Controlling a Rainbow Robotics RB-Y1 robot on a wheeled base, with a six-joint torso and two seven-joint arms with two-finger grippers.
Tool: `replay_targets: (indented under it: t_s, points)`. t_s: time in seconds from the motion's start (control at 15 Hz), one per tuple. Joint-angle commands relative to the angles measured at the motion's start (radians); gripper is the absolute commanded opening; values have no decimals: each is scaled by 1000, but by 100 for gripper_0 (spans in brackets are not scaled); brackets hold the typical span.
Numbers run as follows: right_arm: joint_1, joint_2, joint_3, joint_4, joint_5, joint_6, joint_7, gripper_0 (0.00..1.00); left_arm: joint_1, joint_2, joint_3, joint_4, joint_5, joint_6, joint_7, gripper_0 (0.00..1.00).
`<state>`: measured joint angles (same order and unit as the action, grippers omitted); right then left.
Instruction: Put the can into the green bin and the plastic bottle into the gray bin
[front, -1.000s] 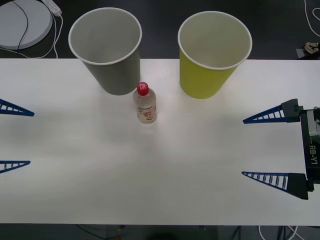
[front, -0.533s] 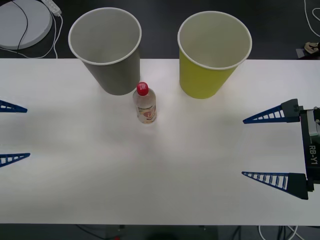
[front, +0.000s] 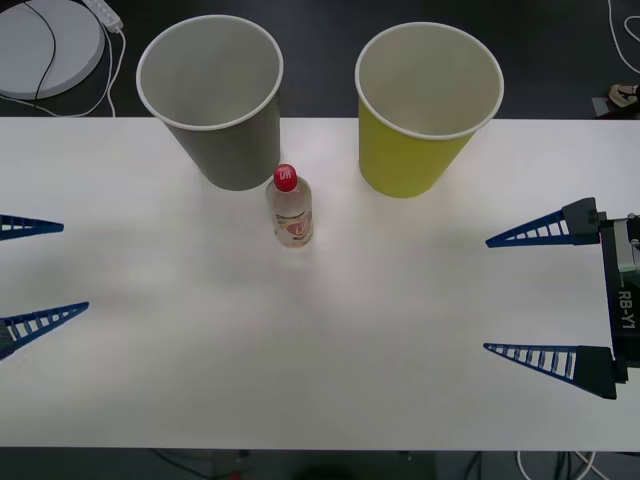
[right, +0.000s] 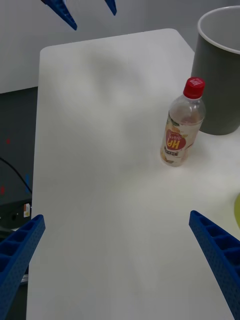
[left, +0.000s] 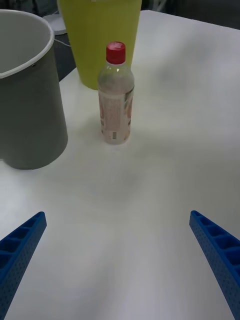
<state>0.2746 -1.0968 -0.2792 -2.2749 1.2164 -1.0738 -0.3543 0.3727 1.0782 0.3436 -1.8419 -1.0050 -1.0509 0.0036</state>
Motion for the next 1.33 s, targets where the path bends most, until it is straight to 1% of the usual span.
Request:
replay_targets:
  t_s: [0.07, 0.33, 0.53, 0.73, 0.93, 1.07, 1.33]
  points:
    - [0, 0, 0, 0, 0, 0, 0, 100, -8, -49, -32, -16, -30, 43, -2, 100]
    - [0, 0, 0, 0, 0, 0, 0, 100, -55, -83, -152, -17, -32, 161, -28, 100]
    - [0, 0, 0, 0, 0, 0, 0, 100, -90, -106, -212, -17, -72, 233, -37, 100]
    - [0, 0, 0, 0, 0, 0, 0, 100, -107, -146, -229, -17, -135, 261, -36, 100]
    - [0, 0, 0, 0, 0, 0, 0, 100, -115, -202, -250, -17, -184, 295, -31, 100]
    - [0, 0, 0, 0, 0, 0, 0, 100, -121, -236, -252, -17, -219, 295, -28, 100]
    - [0, 0, 0, 0, 0, 0, 0, 100, -164, -293, -293, 1, -259, 301, -4, 100]
